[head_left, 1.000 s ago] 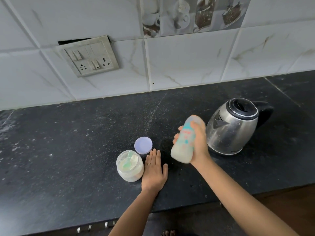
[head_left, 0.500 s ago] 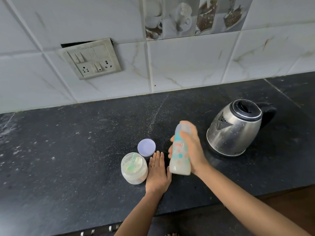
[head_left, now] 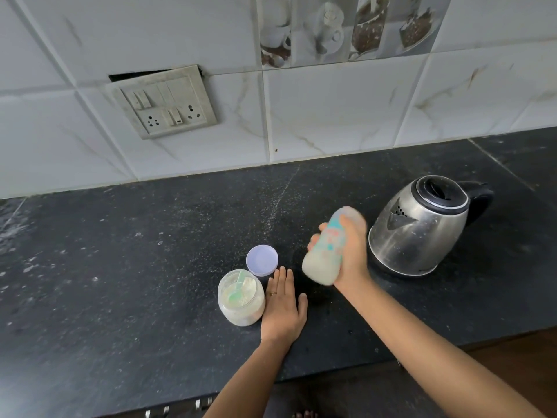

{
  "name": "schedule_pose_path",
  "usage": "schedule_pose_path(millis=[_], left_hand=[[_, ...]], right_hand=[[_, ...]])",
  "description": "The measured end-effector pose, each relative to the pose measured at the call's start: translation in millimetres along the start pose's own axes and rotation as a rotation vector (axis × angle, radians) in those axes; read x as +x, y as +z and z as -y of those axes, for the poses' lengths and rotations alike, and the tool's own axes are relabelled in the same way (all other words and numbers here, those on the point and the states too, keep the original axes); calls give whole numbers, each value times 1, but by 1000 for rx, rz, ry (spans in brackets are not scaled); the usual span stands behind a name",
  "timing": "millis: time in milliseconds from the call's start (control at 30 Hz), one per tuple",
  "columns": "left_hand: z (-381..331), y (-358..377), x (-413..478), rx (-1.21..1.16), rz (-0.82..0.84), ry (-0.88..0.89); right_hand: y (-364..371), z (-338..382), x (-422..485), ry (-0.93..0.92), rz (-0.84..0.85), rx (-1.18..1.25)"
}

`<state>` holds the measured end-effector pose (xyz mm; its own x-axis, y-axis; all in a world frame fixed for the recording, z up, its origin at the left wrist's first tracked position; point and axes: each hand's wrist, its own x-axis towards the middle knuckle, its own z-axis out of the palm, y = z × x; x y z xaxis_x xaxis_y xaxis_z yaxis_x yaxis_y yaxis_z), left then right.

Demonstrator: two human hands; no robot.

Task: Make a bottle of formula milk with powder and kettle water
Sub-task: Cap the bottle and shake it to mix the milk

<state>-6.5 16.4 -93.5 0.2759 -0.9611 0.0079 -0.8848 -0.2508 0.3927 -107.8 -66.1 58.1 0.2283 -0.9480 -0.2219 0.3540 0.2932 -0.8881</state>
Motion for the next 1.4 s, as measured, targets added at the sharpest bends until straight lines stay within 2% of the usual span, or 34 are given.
schedule_pose_path(millis=[33,100,167,200,233,267,333,367,433,500,567,633,667,700,733,767,833,900,933,1000,1033,1067,1100,1233,1267,1300,1333,1367,1400], left_hand=[[-1,-2,-1,-6,11,2],[0,0,-1,-2,-6,19],[4,5,0,27,3,24],[5,7,1,35,21,25],[5,7,0,32,22,27],[5,5,0,16,11,23],[1,0,-1,-2,0,16],[0,-1,-1,2,4,18],[1,1,-1,0,14,21],[5,7,1,34,34,19],[8,9,2,48,52,13],[5,5,1,19,27,11],[3,2,0,7,15,11],[1,-1,-1,1,12,7],[0,-1,-2,0,12,5],[1,-1,-1,5,14,4],[4,4,0,60,35,13],[4,5,1,73,47,10],[4,4,0,51,39,4],[1,1,1,17,23,-3],[0,0,0,12,15,-4],[-1,0,-1,7,8,-4],[-1,0,0,5,7,-3],[2,2,0,49,41,10],[2,1,-1,38,30,10],[0,0,-1,18,16,4],[-1,-1,-1,4,4,-1],[-2,-2,-2,0,-2,-5],[-2,-3,-2,-1,-3,-6]], right_hand=[[2,3,5,55,-55,182],[4,1,3,121,-13,219],[2,-6,-10,103,97,20],[-1,-7,-14,37,159,-94],[-3,-3,-12,8,180,-138],[-2,3,-8,-46,113,-174],[-1,13,5,-39,-32,52],[0,16,8,22,-75,233],[-1,12,5,108,-12,265],[-3,1,-14,109,139,19],[-8,-3,-21,18,259,-199],[-7,4,-10,-44,127,-191],[-8,6,-2,-15,30,-117],[-7,9,2,64,-47,76],[-8,8,6,83,-77,128],[-6,4,4,135,-68,160],[-7,-5,-11,162,39,6],[-8,-3,-19,71,153,-138],[-7,-1,-15,4,113,-195],[-3,11,-3,4,-23,-32],[-1,18,1,63,-71,179],[-2,18,4,76,-74,228],[-1,17,2,126,-20,264],[-14,2,-18,45,258,-170],[-12,6,-15,-15,201,-250],[-10,11,-10,-24,140,-192],[-14,13,-4,-39,51,-108],[-11,16,-1,17,-14,115],[-14,17,2,19,-34,160]])
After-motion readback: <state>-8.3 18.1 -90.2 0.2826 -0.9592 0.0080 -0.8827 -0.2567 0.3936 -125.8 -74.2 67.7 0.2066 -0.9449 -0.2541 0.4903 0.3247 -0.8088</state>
